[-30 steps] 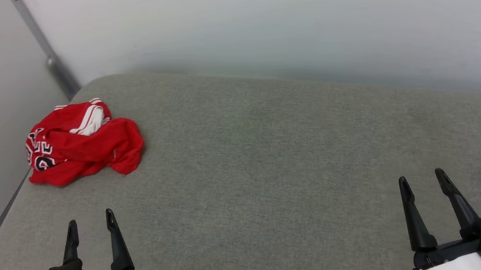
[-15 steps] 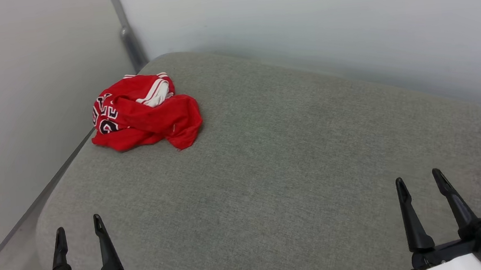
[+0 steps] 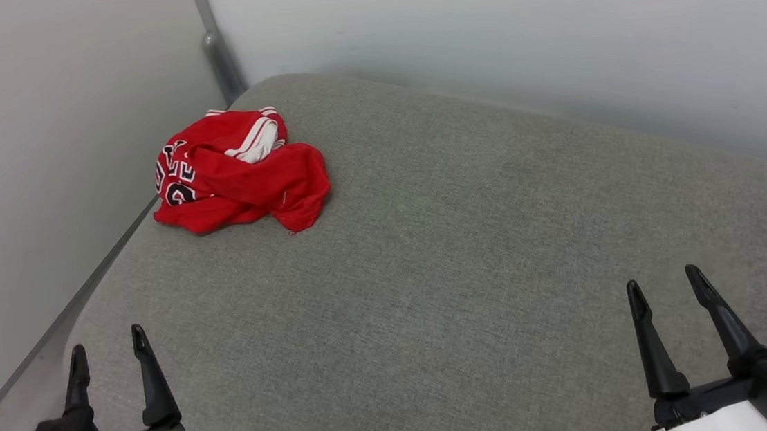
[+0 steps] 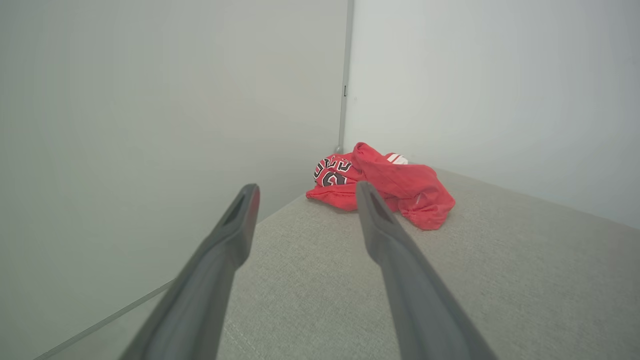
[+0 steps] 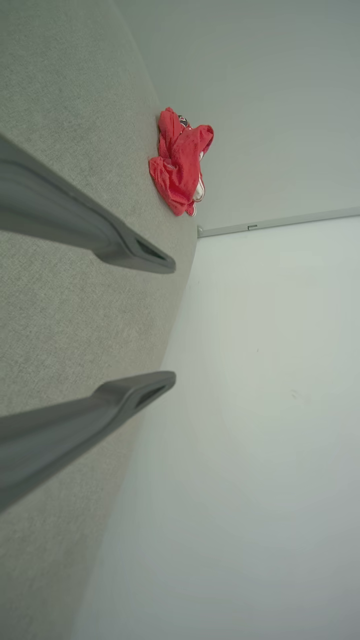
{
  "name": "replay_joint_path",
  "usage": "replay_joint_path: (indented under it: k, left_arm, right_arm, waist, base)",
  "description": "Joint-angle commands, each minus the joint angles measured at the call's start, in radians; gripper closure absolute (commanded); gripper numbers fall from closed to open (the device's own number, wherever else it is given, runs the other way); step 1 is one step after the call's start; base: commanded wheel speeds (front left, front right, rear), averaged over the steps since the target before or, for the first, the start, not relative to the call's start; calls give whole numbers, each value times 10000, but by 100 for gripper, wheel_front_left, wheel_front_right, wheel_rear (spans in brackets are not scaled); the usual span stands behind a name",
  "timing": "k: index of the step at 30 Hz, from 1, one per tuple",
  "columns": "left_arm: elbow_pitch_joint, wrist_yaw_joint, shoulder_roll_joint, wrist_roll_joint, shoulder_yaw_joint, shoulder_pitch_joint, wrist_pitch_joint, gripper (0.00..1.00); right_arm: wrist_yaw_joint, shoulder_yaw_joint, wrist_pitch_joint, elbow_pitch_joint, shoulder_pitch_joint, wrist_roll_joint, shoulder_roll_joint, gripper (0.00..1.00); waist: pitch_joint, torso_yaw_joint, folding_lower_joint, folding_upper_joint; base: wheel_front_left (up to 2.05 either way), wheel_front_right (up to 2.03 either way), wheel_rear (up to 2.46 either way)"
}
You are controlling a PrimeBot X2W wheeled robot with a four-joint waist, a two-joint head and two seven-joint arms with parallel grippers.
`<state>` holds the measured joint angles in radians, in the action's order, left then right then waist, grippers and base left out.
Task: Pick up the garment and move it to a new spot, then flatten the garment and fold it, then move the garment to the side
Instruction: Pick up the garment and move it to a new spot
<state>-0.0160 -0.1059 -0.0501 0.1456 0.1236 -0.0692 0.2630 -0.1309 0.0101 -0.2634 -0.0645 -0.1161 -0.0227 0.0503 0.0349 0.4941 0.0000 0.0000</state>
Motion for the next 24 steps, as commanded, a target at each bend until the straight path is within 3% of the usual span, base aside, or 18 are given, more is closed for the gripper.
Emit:
replay_joint_path:
  k: [1, 13, 19, 24]
  left_arm:
    - [-91, 187, -89, -104, 161, 328, 28, 0]
    - [-1755, 1556, -1695, 399, 1288, 4664, 28, 0]
    - [-3126, 2035, -3056, 855, 1486, 7162, -53, 0]
    - [-4583, 2252, -4207, 1205, 1190, 9083, -808, 0]
  right_arm:
    - [3, 3, -21, -68, 200, 70, -1, 0]
    - [3, -300, -21, -561, 1059, 908, -1, 0]
    - [5, -468, -21, -1179, 1658, 1649, 1, 0]
    - [3, -580, -21, -1724, 2060, 2080, 1, 0]
  waist:
    - [139, -145, 0, 0]
    - [1951, -1143, 0, 0]
    - [3234, -1627, 0, 0]
    - [4076, -1861, 0, 0]
  base:
    - [0, 0, 0]
    - [0, 0, 0]
    - [0, 0, 0]
    - [0, 0, 0]
